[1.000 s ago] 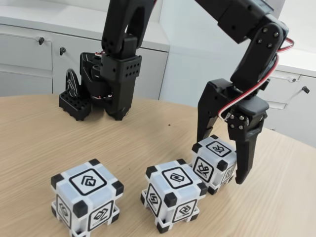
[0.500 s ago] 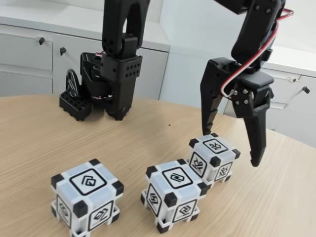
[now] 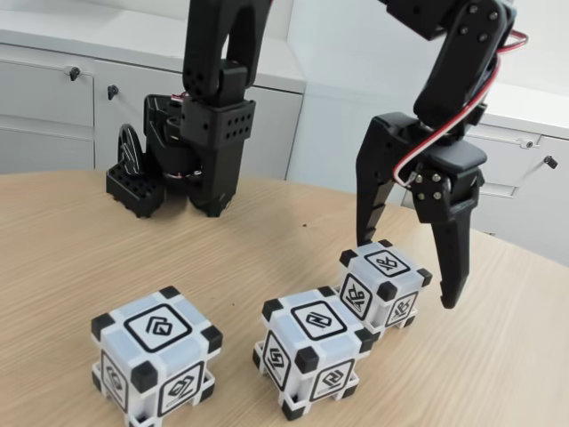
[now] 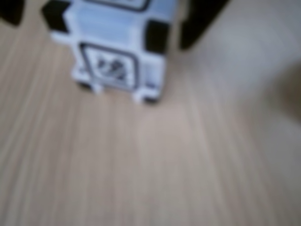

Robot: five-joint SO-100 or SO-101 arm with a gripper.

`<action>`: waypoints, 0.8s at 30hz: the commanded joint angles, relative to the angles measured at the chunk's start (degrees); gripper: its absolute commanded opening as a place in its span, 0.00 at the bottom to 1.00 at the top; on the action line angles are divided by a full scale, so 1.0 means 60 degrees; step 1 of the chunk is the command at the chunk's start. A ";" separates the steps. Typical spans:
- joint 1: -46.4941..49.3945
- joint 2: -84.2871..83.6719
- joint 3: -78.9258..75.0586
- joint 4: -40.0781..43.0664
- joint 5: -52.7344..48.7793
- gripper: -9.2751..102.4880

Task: Stack cubes from left to right.

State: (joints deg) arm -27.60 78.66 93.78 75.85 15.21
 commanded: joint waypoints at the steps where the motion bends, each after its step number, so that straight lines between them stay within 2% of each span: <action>1: 0.0132 0.0044 -0.0073 0.0059 0.0234 0.40; 7: 0.0864 0.0044 -0.0073 -0.0029 0.0044 0.39; 13: 0.0923 0.0044 -0.0088 -0.0073 -0.0103 0.39; 24: 0.0923 0.0029 -0.0073 -0.0059 -0.0146 0.24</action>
State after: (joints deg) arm -22.68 78.66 93.78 75.76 14.85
